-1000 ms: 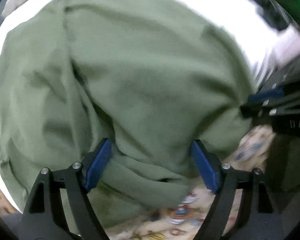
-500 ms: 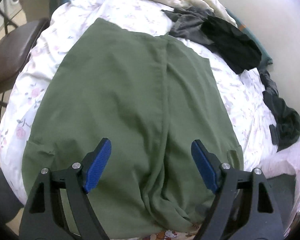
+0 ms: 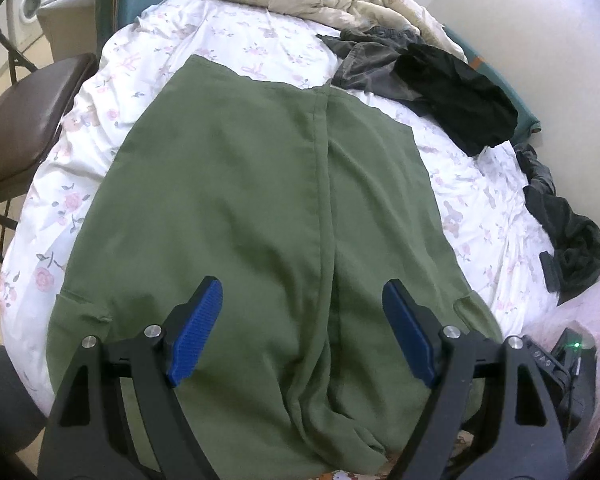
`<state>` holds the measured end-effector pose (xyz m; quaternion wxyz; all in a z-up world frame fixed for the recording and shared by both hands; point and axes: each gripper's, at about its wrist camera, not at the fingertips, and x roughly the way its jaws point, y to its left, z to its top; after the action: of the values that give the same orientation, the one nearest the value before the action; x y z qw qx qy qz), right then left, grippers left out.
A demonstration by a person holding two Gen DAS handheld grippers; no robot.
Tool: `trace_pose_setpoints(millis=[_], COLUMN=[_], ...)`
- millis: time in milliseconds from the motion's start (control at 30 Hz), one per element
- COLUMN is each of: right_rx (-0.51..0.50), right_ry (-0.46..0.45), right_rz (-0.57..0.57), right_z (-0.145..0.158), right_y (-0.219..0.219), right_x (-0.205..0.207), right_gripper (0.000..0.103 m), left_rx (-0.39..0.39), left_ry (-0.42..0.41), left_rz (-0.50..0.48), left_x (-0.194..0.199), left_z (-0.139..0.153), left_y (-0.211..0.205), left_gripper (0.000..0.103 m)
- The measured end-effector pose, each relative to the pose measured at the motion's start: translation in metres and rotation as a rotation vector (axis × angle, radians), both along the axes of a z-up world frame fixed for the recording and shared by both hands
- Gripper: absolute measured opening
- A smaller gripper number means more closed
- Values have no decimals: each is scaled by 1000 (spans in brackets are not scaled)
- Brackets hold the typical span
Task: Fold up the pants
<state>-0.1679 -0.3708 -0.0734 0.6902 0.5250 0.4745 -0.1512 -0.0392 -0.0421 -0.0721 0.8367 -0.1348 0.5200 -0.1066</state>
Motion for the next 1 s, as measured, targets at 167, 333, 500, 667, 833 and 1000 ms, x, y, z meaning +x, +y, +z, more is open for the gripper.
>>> trace_pose_setpoints(millis=[167, 333, 500, 667, 833, 1000], right_rx=[-217, -452, -650, -658, -553, -465], right_ry=[-58, -271, -411, -429, -345, -279], right_rz=[141, 422, 703, 815, 847, 921], right_z=[44, 116, 146, 140, 112, 92], right_y=[12, 61, 118, 142, 139, 147], right_x=[12, 17, 6, 14, 33, 46], right_gripper=[8, 8, 8, 8, 8, 8], left_rx=[11, 37, 150, 282, 444, 721], left_ry=[3, 18, 54, 183, 240, 296], left_rz=[1, -41, -158, -369, -528, -679], left_x=[3, 35, 100, 164, 190, 185], left_z=[2, 23, 56, 50, 16, -69], left_y=[0, -7, -57, -152, -247, -317], left_gripper=[80, 80, 80, 80, 80, 80])
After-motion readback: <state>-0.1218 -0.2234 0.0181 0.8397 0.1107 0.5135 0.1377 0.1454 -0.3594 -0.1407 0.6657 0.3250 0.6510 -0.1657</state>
